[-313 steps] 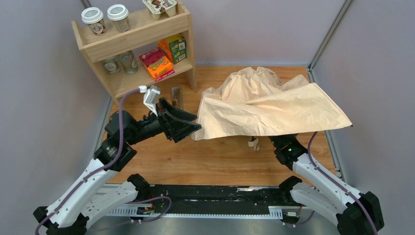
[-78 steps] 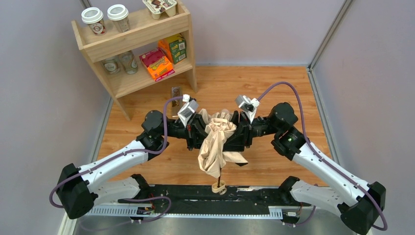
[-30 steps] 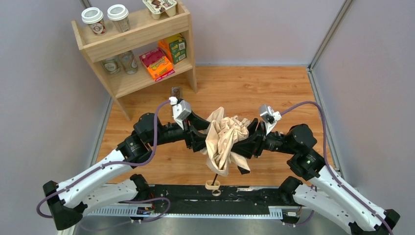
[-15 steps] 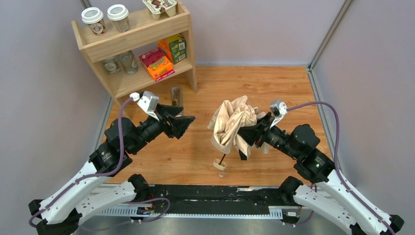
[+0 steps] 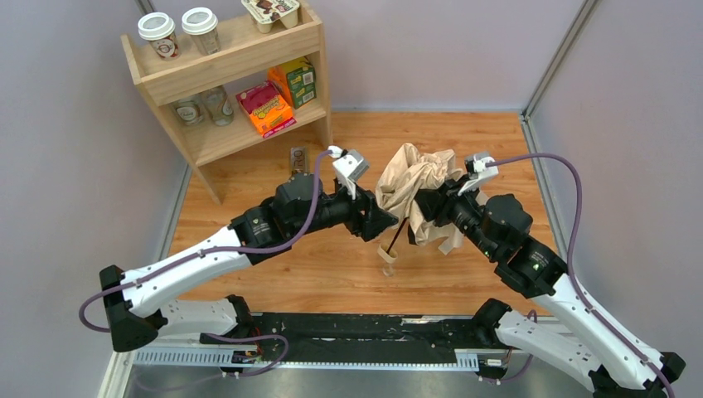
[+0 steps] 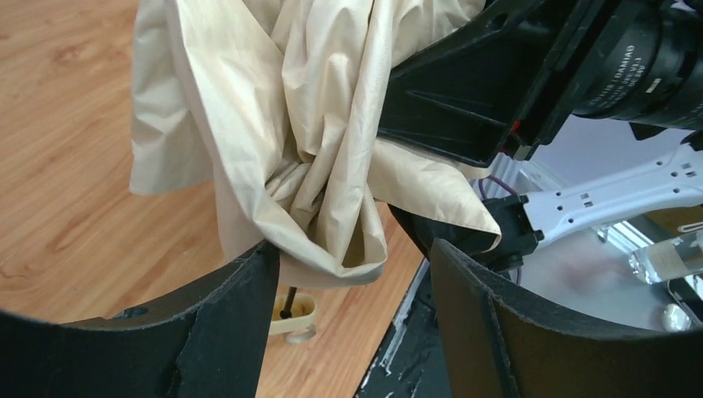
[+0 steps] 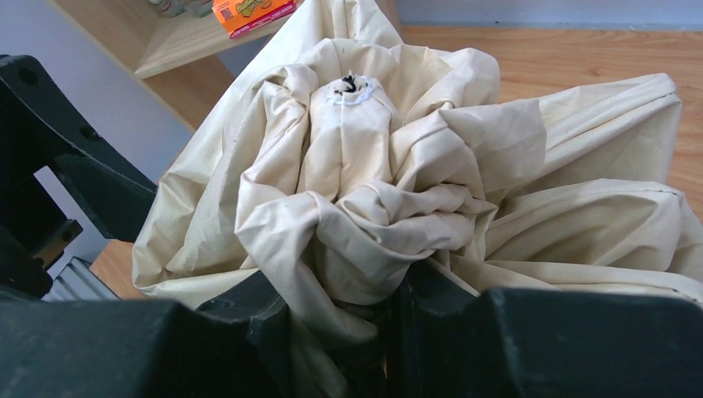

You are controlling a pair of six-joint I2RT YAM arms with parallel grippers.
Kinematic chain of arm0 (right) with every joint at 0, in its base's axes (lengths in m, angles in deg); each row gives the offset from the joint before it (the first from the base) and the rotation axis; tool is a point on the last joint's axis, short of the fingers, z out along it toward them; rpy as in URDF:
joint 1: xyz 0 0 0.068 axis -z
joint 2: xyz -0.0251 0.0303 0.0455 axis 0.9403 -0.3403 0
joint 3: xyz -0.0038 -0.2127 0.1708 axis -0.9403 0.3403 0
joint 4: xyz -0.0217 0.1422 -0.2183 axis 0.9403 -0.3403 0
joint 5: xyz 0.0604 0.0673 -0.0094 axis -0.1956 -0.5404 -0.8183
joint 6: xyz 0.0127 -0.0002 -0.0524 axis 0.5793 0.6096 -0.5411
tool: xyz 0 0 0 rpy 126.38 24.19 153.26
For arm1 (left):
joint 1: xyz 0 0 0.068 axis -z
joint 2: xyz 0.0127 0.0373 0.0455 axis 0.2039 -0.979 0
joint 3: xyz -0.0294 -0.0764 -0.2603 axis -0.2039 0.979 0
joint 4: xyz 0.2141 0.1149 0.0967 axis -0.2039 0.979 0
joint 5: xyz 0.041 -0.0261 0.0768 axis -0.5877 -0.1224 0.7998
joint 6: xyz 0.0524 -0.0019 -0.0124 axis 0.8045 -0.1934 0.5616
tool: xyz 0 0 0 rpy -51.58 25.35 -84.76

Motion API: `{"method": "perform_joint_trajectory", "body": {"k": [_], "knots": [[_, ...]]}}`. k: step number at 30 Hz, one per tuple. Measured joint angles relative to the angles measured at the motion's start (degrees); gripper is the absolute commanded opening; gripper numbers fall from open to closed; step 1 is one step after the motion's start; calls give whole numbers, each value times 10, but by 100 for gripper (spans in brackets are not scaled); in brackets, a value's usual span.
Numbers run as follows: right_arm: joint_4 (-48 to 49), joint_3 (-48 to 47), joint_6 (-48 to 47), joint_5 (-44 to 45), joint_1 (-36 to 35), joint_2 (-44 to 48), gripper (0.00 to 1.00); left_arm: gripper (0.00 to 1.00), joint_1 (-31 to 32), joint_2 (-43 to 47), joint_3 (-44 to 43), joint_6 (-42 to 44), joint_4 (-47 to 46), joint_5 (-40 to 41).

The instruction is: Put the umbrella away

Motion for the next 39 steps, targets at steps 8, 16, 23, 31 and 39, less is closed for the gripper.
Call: {"method": "perform_joint_trajectory", "body": {"k": [8,16,23,31,39], "knots": [[-18,-9,0,1,0,2,0,26,10,-37,-35,22,37,56],[-45,-9,-22,-42,-1,39,0,0,-3,-41,-77,82,97,64],[-80,-16,-82,-150,-2,59,0,6,-16,14,-52,154,126,13],[-103,-66,-95,-215,-3,31,0,9,-24,60,-20,161,136,38],[-48,-53,-59,-247,-3,-17,0,74,-25,55,-16,129,122,37]]}}
